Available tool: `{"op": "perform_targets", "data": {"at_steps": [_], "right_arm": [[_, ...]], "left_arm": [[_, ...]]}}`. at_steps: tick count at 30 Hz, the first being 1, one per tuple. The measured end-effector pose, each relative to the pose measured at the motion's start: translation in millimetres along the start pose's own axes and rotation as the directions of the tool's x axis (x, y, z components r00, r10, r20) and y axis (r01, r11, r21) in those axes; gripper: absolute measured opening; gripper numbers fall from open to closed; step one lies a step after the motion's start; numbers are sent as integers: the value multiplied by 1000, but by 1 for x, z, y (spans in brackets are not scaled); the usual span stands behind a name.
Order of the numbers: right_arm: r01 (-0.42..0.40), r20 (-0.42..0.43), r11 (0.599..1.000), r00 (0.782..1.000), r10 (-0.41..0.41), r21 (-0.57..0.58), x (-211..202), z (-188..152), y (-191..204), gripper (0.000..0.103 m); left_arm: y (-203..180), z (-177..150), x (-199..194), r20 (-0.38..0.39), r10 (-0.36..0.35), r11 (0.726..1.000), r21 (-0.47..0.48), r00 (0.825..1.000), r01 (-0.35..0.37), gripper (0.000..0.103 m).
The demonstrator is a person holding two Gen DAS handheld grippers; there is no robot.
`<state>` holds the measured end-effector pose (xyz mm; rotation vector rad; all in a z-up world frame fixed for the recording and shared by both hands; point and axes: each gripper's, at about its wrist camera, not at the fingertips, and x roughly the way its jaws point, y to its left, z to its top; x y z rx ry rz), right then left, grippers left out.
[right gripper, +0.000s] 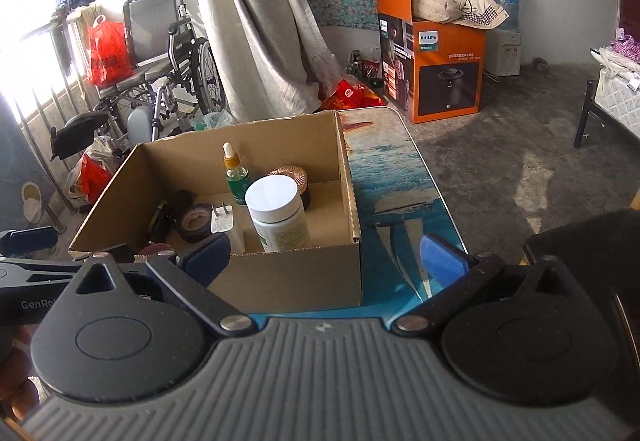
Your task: Organize rigid objects
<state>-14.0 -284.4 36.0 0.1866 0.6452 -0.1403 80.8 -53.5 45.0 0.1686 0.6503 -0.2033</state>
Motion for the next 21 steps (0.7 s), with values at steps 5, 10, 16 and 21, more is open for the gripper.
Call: {"op": "perform_targets", "data": {"at_steps": [5, 10, 16, 21], "right_arm": [[-23, -46, 999, 999, 22, -26, 11, -6, 15, 101], [-17, -72, 999, 997, 14, -40, 24, -4, 24, 101], [-11, -92, 999, 996, 8, -37, 33, -1, 25, 101], [-7, -100, 999, 995, 2, -52, 38, -1, 29, 101]], "left_arm": [[-2, -2, 10, -66, 7, 1000, -3, 998, -8, 103], [3, -1, 18, -122, 1, 999, -37, 993, -5, 103], [9, 0, 21, -142, -12, 997, -71, 990, 2, 103], [12, -1, 24, -155, -6, 996, -85, 988, -7, 103]]}}
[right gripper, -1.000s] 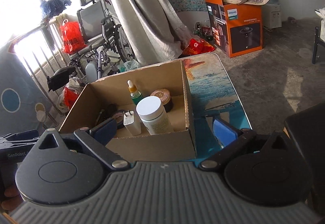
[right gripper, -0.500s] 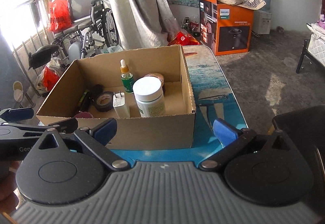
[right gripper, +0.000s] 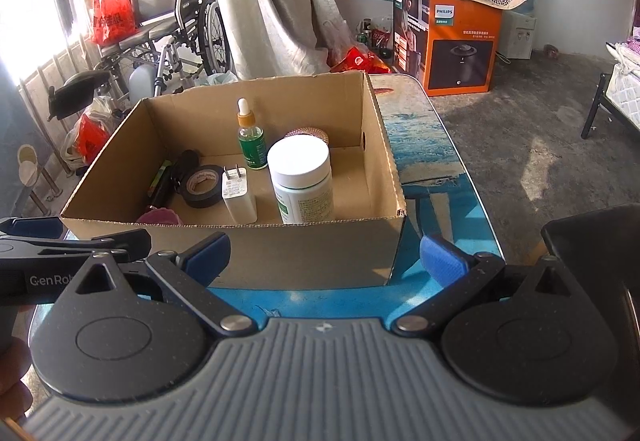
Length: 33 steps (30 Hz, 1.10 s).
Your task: Organize rigid objects
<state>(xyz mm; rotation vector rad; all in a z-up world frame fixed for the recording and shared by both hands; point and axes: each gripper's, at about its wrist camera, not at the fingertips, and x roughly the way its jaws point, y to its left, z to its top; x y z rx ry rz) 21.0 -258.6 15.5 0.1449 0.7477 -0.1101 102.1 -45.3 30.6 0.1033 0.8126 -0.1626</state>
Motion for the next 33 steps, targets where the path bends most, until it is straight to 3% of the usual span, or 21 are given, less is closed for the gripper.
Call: {"op": "perform_targets", "data": {"at_steps": [33], "right_arm": [[5, -22, 1000, 1000, -4, 4, 15, 6, 4, 101]], "left_arm": [[6, 4, 5, 2, 17, 1000, -7, 1000, -17, 102]]}}
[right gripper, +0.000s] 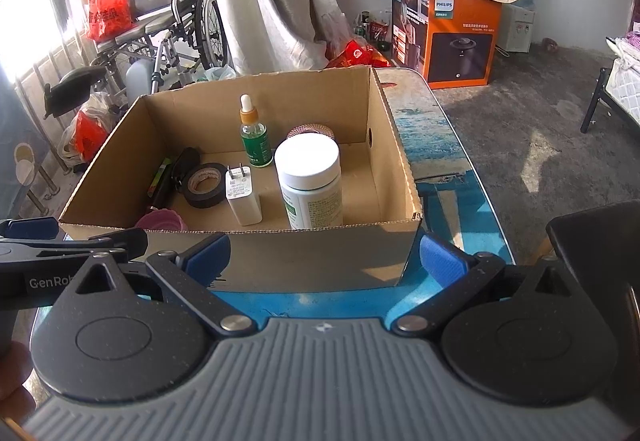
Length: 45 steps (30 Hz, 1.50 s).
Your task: Organize rigid objects
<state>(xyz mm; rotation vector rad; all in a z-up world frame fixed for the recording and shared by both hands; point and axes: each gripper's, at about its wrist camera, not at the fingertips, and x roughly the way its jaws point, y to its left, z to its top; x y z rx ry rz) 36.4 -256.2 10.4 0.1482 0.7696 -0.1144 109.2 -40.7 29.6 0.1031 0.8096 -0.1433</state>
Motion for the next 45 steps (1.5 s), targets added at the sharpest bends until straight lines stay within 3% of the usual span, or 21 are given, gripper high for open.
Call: {"op": "perform_targets", "data": {"at_steps": [45], "right_arm": [[1, -6, 1000, 1000, 0, 15, -4, 0, -2, 101]], "left_arm": [[-6, 3, -4, 1, -1, 1000, 5, 1000, 1, 102]]}}
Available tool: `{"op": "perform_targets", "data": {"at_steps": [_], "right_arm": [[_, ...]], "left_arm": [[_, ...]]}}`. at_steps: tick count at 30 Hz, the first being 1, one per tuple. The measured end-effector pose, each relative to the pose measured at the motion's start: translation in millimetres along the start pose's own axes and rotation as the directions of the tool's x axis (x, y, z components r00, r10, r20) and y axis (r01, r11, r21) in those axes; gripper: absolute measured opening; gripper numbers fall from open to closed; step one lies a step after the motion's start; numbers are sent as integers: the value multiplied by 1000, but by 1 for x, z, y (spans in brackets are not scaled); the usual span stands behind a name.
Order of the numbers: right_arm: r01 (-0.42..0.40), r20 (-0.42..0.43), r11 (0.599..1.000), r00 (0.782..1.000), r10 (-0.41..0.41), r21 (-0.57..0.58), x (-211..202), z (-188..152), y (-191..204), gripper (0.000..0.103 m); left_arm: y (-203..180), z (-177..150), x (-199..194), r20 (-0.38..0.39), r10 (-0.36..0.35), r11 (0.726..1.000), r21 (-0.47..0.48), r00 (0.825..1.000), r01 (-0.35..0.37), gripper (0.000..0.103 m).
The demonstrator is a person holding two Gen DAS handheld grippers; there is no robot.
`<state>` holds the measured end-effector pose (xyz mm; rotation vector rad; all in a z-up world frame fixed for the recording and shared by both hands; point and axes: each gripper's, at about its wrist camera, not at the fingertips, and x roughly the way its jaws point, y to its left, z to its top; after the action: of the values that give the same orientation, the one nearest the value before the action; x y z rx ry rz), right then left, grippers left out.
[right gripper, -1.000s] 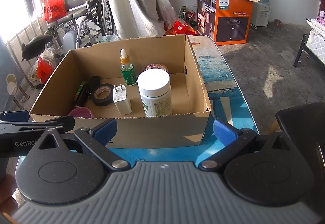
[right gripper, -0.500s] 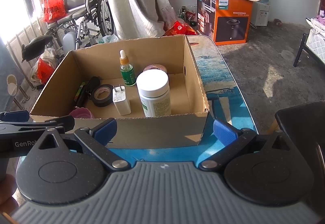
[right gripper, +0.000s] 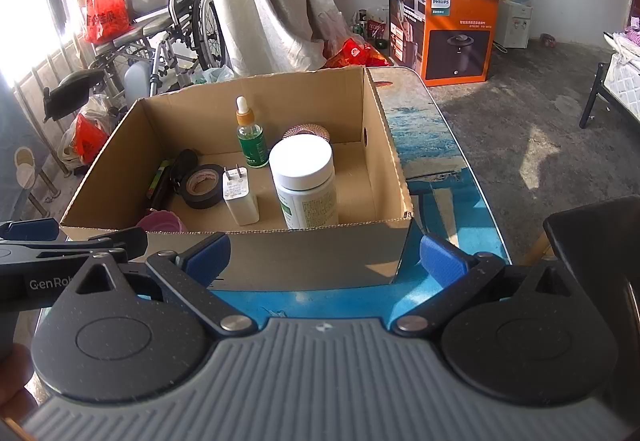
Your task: Organize rigid objects
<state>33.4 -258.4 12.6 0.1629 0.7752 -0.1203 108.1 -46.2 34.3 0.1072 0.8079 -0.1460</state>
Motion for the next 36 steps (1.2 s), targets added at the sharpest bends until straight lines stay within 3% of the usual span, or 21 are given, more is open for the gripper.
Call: {"op": "perform_targets", "data": {"at_steps": [36], "right_arm": [[2, -1, 1000, 1000, -2, 2, -3, 2, 1, 101]], "left_arm": [[-1, 0, -1, -5, -1, 1000, -5, 1000, 1, 102]]}}
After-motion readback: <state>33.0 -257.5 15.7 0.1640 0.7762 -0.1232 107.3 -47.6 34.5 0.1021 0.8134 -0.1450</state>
